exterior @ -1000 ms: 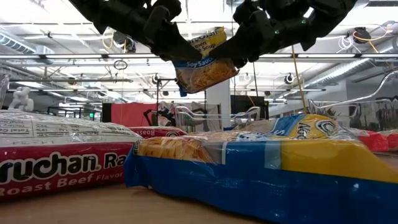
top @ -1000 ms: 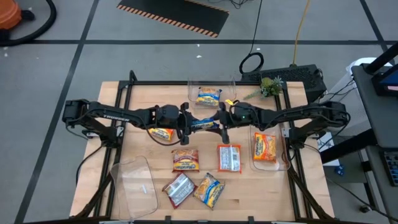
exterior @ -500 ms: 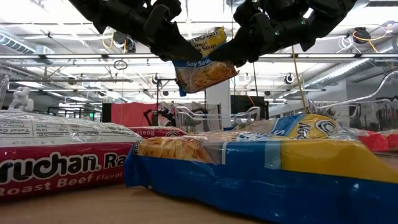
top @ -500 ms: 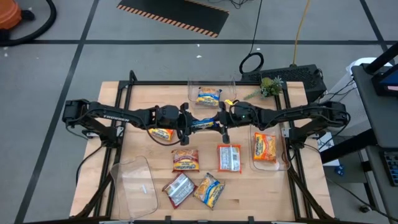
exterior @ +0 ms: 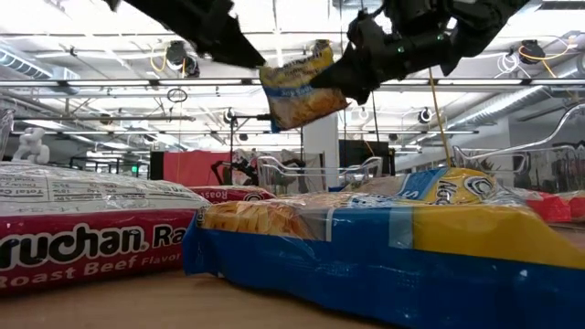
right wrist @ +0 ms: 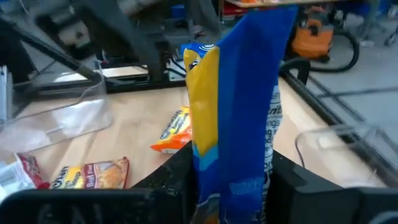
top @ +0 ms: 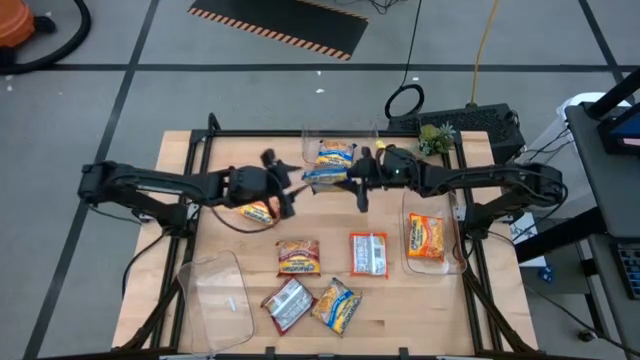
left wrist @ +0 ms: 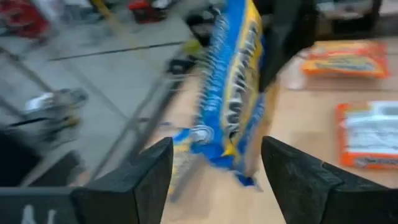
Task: Sort Maruchan noodles
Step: Put the top blue noodle pack into the top transparent bin
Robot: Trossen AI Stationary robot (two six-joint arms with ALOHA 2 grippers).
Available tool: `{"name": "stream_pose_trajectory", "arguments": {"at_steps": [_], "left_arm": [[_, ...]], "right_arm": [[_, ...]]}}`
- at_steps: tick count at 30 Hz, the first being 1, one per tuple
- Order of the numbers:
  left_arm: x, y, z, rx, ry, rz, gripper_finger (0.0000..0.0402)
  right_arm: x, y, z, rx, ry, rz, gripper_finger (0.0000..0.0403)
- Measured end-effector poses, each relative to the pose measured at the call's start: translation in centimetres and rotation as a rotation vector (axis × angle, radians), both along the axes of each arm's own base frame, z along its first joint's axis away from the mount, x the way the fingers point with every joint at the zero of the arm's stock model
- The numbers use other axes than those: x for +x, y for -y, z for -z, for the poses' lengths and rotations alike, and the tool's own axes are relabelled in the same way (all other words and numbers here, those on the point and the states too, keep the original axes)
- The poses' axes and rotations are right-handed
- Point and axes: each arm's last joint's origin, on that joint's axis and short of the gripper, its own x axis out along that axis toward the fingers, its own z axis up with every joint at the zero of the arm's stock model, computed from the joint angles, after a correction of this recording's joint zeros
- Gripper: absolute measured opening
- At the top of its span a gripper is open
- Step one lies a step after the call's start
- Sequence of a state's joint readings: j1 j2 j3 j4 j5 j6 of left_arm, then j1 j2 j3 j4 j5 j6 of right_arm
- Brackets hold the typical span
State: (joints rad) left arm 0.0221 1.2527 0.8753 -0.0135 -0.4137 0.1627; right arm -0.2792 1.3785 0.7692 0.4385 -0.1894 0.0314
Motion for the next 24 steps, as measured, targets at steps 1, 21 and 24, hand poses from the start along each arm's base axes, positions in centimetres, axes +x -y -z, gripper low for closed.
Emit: {"name": "stream_pose_trajectory", "arguments": {"at_steps": [1, 21, 24], "left_arm": [[-0.5, 0.1, -0.6, 0.009, 0.018, -0.018, 0.025], [-4.5, 2.9, -4.5, 0.072, 0.136, 0.105, 0.025], [-4.5, 3.2, -4.7, 0.112, 0.142, 0.13, 0.025]], "right_arm": [[-0.1, 0.5, 0.0, 0.021, 0.003, 0.006, 0.0114], [-0.4, 6.4, -6.8, 0.281, 0.21, 0.166, 0.0115], [-0.3, 7.0, -8.6, 0.285, 0.206, 0.178, 0.0115]]}}
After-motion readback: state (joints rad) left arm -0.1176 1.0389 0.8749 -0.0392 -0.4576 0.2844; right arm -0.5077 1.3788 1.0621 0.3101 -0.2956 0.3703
